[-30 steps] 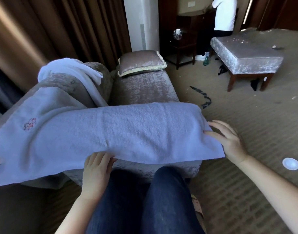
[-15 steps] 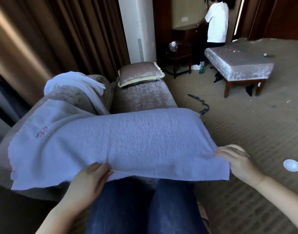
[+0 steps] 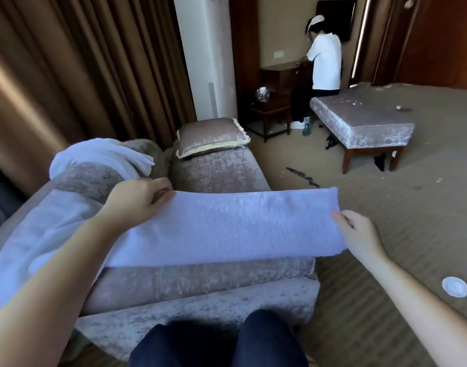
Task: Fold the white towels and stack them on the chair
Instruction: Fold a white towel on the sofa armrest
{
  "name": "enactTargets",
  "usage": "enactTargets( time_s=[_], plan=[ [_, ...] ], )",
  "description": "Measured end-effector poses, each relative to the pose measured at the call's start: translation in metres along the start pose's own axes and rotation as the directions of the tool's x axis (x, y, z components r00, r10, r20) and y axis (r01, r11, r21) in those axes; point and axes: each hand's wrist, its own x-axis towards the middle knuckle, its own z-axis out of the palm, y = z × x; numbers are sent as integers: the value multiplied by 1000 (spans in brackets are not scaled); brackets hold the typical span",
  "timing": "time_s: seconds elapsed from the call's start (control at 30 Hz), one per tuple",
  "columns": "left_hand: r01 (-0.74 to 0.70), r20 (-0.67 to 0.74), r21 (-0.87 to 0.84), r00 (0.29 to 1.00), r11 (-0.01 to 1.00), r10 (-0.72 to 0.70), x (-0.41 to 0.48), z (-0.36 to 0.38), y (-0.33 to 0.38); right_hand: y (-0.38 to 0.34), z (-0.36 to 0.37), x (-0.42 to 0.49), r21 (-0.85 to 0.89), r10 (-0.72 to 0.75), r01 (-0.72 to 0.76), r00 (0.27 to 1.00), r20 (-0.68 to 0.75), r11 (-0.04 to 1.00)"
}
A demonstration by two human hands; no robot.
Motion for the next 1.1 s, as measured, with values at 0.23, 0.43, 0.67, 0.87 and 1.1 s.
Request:
enactTargets(
  time_s=[0.23,0.43,0.67,0.87,1.1],
  plan=[
    [38,169,99,984,994,-54,13,56,-29,24,30,24,-154,169,-149,978,125,977],
    [124,265,79,954,989,-141,12,75,-27,24,44,19,-186,283,-250,942,180,950],
    [-38,-22,22,999,999,38,1,34,-41,-33,36,7,-372,-77,14,985,-155,928],
    [47,-120,76,992,996,-37,-71,-16,-89,-107,104,-11,-341,-497,475,868,26,812],
    [345,-100,241,938,907,-331,-204,-64,-161,-193,233,-66,-170,-803,829,558,208,532]
  ],
)
